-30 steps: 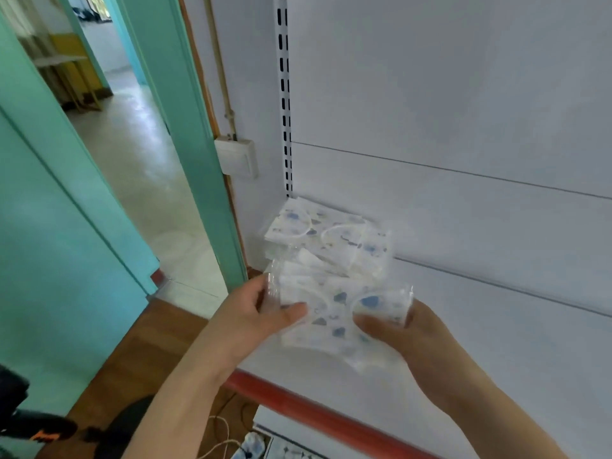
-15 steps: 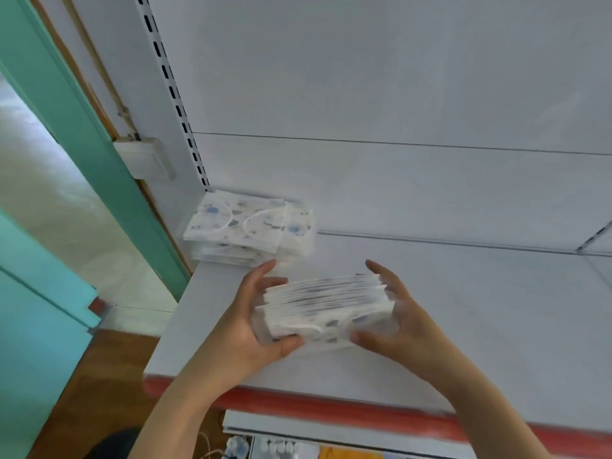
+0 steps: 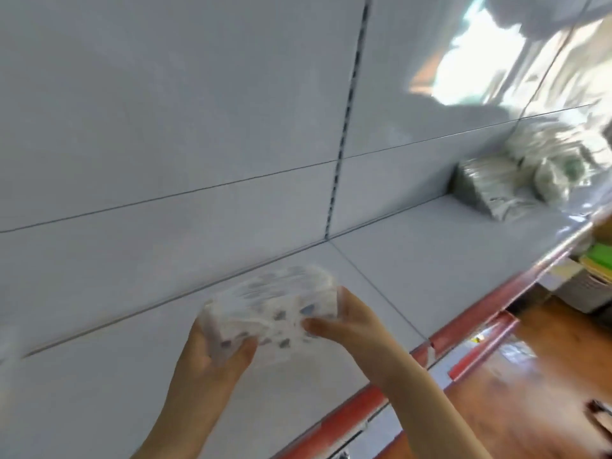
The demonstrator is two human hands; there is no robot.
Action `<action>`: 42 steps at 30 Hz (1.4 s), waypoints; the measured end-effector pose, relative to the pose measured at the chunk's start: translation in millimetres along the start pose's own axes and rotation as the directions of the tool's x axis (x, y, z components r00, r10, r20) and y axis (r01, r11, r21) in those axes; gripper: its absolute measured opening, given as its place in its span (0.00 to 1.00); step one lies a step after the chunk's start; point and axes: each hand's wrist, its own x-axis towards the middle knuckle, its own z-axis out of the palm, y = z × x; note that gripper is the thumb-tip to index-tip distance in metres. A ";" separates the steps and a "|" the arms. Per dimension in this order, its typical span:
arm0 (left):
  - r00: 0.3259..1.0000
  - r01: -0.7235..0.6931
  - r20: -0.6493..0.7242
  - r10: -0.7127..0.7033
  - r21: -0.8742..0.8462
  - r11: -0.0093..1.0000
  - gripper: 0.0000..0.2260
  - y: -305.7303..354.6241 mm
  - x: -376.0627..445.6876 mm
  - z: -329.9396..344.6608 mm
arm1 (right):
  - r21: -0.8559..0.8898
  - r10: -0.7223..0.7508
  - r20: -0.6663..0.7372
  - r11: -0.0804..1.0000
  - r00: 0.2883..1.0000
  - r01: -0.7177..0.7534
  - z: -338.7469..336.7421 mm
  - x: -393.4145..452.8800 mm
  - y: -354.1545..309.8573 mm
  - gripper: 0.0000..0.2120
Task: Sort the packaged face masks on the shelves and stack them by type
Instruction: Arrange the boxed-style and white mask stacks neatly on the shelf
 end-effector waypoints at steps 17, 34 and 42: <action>0.968 -0.251 0.058 0.245 0.196 0.948 0.23 94.1 215.9 421.4 | -0.221 -0.083 -0.247 0.975 0.966 0.027 -435.0 193.9 -36.0 0.27; 0.999 -0.027 -0.021 0.033 0.224 0.974 0.37 79.6 228.2 486.1 | -0.788 -0.305 -0.254 0.615 0.918 -0.014 -430.5 210.5 -17.0 0.44; 0.985 -0.147 0.129 0.110 0.330 0.932 0.40 79.6 229.3 483.3 | -0.995 -0.254 -0.022 0.104 0.967 0.005 -440.7 222.7 -13.0 0.41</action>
